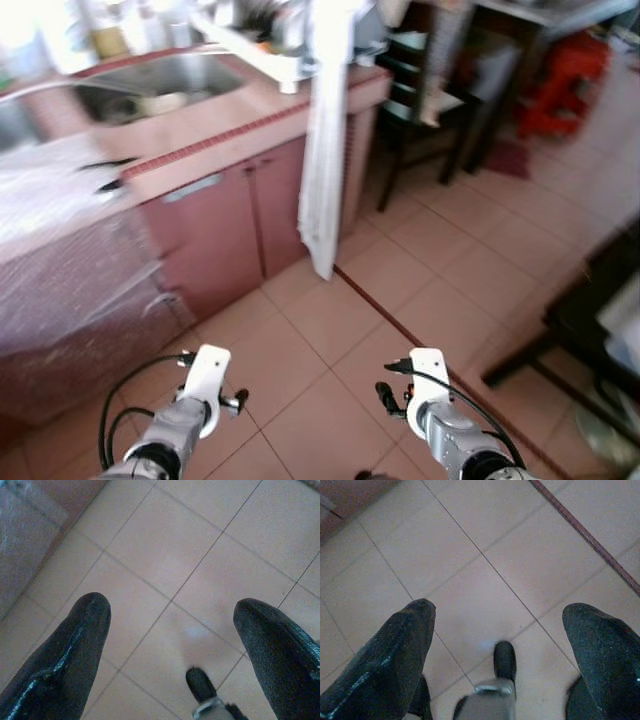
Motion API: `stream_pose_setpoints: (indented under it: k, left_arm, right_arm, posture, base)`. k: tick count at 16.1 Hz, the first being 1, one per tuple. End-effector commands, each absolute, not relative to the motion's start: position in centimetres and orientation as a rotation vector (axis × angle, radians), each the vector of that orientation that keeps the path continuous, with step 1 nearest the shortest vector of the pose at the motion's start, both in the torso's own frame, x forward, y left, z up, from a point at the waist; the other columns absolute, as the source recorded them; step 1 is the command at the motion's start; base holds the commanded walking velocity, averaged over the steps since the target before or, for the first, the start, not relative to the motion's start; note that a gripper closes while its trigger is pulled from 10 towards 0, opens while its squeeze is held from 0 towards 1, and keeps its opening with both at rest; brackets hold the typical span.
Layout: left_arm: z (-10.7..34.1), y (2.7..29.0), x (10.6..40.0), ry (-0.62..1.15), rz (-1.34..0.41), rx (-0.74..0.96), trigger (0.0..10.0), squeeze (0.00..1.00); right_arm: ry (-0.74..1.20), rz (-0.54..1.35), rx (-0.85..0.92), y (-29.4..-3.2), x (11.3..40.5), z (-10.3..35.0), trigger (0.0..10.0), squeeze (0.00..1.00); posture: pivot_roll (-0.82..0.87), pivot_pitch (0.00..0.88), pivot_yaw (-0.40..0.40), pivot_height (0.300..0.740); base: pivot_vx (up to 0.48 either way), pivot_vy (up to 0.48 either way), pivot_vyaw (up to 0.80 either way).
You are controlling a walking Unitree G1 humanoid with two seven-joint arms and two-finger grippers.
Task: Kitchen organization
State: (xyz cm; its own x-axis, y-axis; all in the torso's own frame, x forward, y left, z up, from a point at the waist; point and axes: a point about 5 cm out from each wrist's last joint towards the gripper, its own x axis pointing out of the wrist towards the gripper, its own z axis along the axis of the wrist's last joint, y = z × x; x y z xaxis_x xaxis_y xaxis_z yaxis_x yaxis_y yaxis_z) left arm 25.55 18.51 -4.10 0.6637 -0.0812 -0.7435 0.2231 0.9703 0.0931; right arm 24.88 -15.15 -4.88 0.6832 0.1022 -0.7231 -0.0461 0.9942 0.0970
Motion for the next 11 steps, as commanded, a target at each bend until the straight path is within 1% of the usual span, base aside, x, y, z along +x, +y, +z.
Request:
stream_pose_setpoints:
  k: [1, 11]
  left_arm:
    - [-4.41, 18.72, 25.08, 0.844, -0.171, 0.176, 10.0, 0.00]
    - [-4.49, 18.81, 24.96, 0.851, -0.167, 0.169, 10.0, 0.00]
  right_arm:
    - [0.817, 0.078, 0.075, -15.20, 24.88, -4.89, 10.0, 0.00]
    - [0.823, 0.074, 0.083, -15.26, 24.69, -5.02, 10.0, 0.00]
  posture:
    - [-0.05, 0.075, 0.014, 0.740]
    - [-0.05, 0.077, 0.017, 0.740]
  base:
    - [0.000, 0.000, 0.00]
    - [0.000, 0.000, 0.00]
